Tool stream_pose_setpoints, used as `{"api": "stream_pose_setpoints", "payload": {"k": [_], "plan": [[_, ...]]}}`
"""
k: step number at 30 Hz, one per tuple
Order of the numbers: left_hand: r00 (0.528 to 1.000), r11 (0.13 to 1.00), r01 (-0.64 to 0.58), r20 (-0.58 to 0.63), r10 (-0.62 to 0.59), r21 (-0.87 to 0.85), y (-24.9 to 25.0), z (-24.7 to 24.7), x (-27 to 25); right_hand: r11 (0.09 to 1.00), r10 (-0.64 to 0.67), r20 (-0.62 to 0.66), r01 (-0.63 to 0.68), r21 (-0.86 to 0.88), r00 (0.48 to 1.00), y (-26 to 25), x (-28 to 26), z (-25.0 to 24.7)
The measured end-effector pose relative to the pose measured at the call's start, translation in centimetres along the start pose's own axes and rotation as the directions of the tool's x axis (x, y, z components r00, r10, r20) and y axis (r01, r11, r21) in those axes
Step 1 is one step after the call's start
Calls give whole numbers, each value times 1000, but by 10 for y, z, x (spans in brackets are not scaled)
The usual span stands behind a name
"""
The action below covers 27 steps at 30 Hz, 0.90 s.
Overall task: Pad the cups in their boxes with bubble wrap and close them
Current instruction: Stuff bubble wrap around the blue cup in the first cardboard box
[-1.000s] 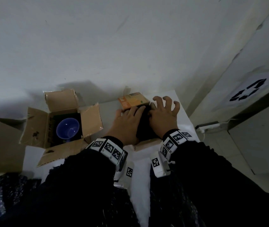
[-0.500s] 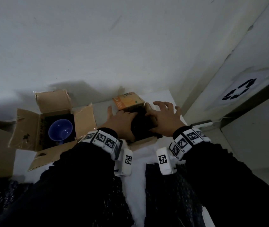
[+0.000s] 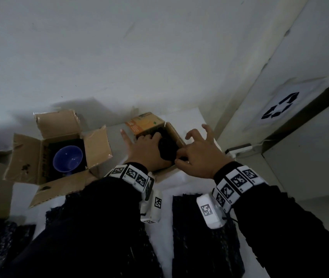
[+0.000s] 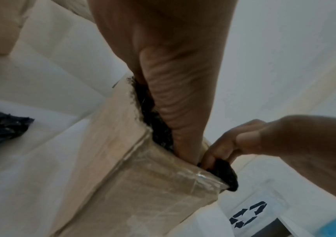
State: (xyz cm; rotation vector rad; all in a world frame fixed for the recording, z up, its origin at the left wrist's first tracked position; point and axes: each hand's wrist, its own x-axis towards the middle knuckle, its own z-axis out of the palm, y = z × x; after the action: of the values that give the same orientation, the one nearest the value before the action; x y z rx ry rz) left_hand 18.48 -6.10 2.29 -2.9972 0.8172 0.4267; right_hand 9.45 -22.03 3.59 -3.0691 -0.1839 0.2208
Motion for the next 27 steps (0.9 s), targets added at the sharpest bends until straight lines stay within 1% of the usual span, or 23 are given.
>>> {"api": "stream_pose_setpoints", "payload": {"k": [3, 5, 6, 7, 8, 9, 10, 11, 12, 13, 14, 15, 16, 17, 18, 19, 21, 22, 23, 24, 25, 26, 27], "plan": [[999, 999, 4, -37, -3, 33, 3, 2, 1, 1000, 19, 81, -19, -7, 996, -7, 0, -1], [999, 999, 4, -51, -1, 46, 5, 3, 3, 999, 37, 151, -42, 26, 988, -11, 2, -6], [999, 999, 0, -42, 2, 45, 4, 3, 4, 997, 39, 169, -48, 52, 985, -12, 3, -8], [1000, 1000, -6, -14, 6, 27, 2, 2, 6, 992, 38, 141, -54, 113, 989, -10, 1, -6], [999, 1000, -12, 35, 12, -11, -1, 0, 7, 977, 51, 65, -64, 203, 997, -7, -4, -3], [995, 998, -15, 93, 21, -59, -4, -3, 7, 950, 84, -57, -62, 306, 995, -5, -13, 1], [990, 994, -18, 135, 33, -108, -9, -7, 7, 913, 136, -200, -44, 405, 970, -2, -24, 9], [989, 989, -21, 144, 42, -147, -12, -11, 5, 873, 200, -320, -20, 487, 926, 2, -38, 18], [992, 985, -25, 117, 45, -171, -13, -14, 1, 838, 266, -367, -26, 545, 891, 5, -53, 29], [997, 984, -34, 58, 45, -173, -11, -16, -5, 816, 309, -331, -70, 574, 891, 8, -67, 39], [999, 986, -48, -26, 45, -162, -8, -17, -13, 795, 331, -212, -151, 588, 919, 10, -80, 50], [991, 986, -63, -123, 45, -152, -2, -16, -22, 782, 322, -27, -250, 571, 946, 10, -92, 59], [975, 984, -80, -218, 44, -157, 5, -13, -31, 794, 283, 142, -315, 520, 948, 9, -102, 69], [954, 980, -98, -296, 43, -173, 12, -9, -41, 823, 245, 247, -336, 459, 937, 8, -112, 76], [935, 973, -121, -353, 46, -195, 19, -4, -52, 849, 233, 290, -340, 405, 928, 5, -119, 82], [917, 965, -150, -396, 54, -216, 25, 4, -63, 862, 247, 296, -349, 368, 923, 1, -124, 85], [887, 946, -222, -453, 95, -235, 33, 23, -84, 865, 325, 309, -413, 284, 894, -6, -129, 89], [872, 936, -258, -474, 119, -240, 35, 33, -95, 873, 364, 301, -436, 220, 881, -8, -129, 89], [854, 921, -297, -500, 140, -251, 37, 42, -104, 881, 383, 281, -439, 177, 880, -9, -129, 90], [830, 901, -343, -534, 157, -267, 38, 51, -114, 879, 379, 258, -432, 199, 889, -9, -130, 89], [810, 876, -389, -558, 178, -285, 38, 60, -123, 850, 367, 241, -429, 304, 898, -9, -131, 86], [808, 850, -421, -558, 191, -317, 38, 67, -131, 792, 334, 225, -402, 459, 915, -7, -132, 82], [843, 810, -427, -501, 196, -402, 37, 74, -138, 717, 288, 201, -350, 603, 936, -5, -133, 77]]}}
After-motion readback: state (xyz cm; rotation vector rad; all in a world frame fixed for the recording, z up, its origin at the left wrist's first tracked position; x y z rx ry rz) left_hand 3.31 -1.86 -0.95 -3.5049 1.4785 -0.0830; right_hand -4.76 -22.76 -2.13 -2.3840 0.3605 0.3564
